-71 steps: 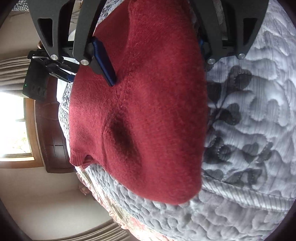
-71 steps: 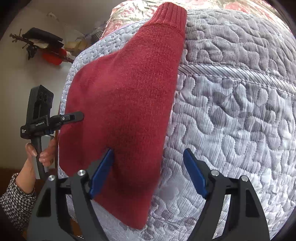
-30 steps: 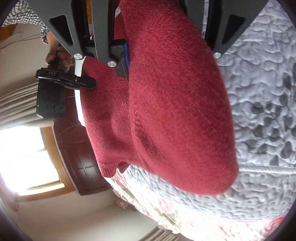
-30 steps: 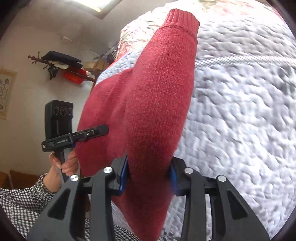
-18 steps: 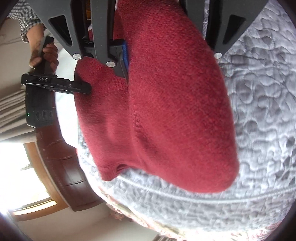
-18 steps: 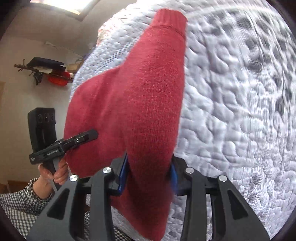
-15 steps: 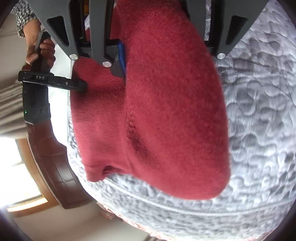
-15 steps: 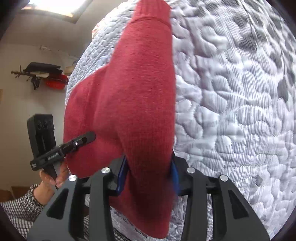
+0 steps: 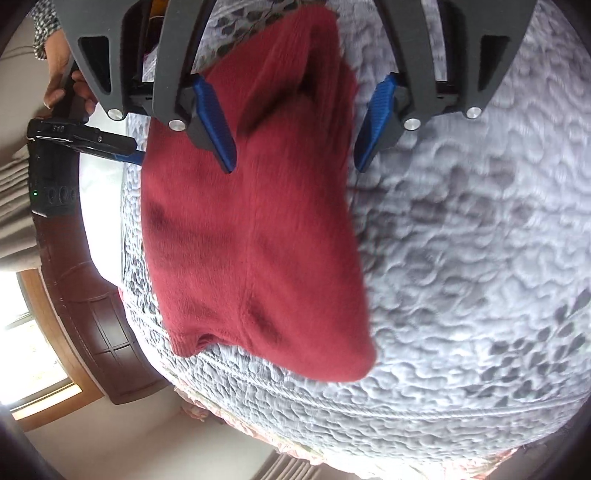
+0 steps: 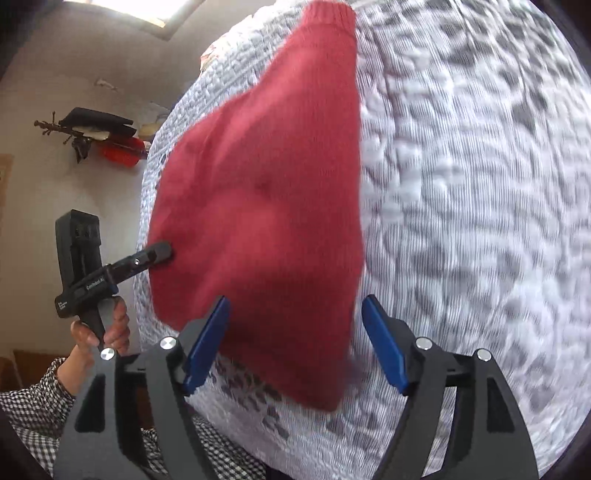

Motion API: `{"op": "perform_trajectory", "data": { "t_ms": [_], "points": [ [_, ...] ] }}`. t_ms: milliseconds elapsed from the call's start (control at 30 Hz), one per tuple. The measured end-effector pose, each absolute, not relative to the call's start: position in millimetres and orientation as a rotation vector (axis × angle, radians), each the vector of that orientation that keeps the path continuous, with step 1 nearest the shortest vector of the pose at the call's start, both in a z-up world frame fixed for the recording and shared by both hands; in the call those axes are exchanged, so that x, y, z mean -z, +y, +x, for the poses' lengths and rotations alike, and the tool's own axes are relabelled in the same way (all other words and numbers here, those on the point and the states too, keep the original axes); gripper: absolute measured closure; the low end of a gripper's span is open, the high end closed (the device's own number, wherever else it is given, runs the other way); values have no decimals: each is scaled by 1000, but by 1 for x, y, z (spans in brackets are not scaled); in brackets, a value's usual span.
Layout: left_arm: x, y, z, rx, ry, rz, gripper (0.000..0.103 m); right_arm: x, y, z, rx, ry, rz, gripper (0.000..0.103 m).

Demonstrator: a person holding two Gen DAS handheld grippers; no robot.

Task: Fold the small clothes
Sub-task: 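Lift the sweater side with the right tool and fold it over, then lay the folded side down and open the right tool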

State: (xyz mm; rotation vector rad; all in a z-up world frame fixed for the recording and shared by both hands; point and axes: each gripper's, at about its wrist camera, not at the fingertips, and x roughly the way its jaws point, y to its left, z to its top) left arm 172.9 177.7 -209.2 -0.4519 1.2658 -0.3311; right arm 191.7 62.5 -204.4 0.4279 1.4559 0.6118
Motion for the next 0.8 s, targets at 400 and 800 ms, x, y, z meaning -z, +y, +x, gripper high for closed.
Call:
{"op": "perform_trajectory", "data": {
  "t_ms": [400,800],
  "points": [
    [235,176,141,218,1318,-419,46,231,36,156,-694,1483,497,83],
    [230,150,136,172,1289,-267,42,225,26,148,-649,1494,464,85]
  ]
}}
